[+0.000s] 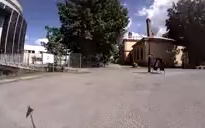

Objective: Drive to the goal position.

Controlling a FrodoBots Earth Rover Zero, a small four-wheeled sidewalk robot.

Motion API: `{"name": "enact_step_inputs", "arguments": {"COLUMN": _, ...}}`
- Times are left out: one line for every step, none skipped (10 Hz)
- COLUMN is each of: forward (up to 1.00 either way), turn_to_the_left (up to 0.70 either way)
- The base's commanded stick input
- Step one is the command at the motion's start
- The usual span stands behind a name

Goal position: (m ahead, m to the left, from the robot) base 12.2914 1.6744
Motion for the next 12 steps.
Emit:
{"name": "enact_step_inputs", "arguments": {"forward": 0.85, "turn_to_the_left": 0.0}}
{"name": "enact_step_inputs", "arguments": {"forward": 0.84, "turn_to_the_left": 0.0}}
{"name": "enact_step_inputs", "arguments": {"forward": 0.85, "turn_to_the_left": 0.0}}
{"name": "enact_step_inputs", "arguments": {"forward": 0.85, "turn_to_the_left": 0.0}}
{"name": "enact_step_inputs", "arguments": {"forward": 0.85, "turn_to_the_left": 0.0}}
{"name": "enact_step_inputs", "arguments": {"forward": 0.85, "turn_to_the_left": 0.0}}
{"name": "enact_step_inputs", "arguments": {"forward": 0.85, "turn_to_the_left": -0.03}}
{"name": "enact_step_inputs", "arguments": {"forward": 0.85, "turn_to_the_left": -0.16}}
{"name": "enact_step_inputs", "arguments": {"forward": 0.85, "turn_to_the_left": -0.29}}
{"name": "enact_step_inputs", "arguments": {"forward": 0.85, "turn_to_the_left": -0.34}}
{"name": "enact_step_inputs", "arguments": {"forward": 0.85, "turn_to_the_left": -0.34}}
{"name": "enact_step_inputs", "arguments": {"forward": 0.85, "turn_to_the_left": -0.34}}
